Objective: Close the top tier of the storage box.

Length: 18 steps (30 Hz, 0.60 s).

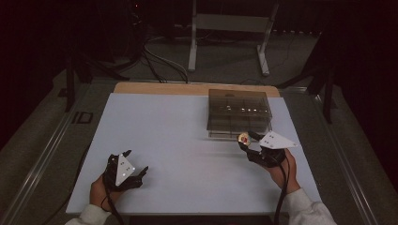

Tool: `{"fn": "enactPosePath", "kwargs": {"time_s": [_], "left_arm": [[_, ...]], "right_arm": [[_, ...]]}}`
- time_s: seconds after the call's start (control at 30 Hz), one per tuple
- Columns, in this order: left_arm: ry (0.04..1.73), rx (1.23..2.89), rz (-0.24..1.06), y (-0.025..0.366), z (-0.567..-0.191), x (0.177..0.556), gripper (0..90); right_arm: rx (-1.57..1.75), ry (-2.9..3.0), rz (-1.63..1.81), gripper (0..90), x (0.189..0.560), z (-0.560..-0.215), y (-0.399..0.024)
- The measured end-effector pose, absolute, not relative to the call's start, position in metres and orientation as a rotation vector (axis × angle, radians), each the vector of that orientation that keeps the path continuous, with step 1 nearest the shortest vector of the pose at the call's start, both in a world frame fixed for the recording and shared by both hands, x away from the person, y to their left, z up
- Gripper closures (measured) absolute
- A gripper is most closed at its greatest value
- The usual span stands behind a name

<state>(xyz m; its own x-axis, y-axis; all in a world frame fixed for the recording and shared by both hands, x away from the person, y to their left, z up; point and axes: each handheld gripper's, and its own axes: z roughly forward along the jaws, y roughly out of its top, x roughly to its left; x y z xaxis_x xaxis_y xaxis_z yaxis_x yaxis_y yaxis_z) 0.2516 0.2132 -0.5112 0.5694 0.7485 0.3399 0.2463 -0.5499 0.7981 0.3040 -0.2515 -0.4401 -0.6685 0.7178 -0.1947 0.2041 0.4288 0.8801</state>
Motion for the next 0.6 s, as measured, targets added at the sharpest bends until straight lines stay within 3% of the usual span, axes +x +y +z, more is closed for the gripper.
{"fn": "enactPosePath", "kwargs": {"time_s": [0.6], "left_arm": [[0.796,2.078,0.895,0.213,-0.511,0.252,19.9]], "right_arm": [[0.760,2.143,1.162,46.6,0.321,-0.436,-0.235]]}}
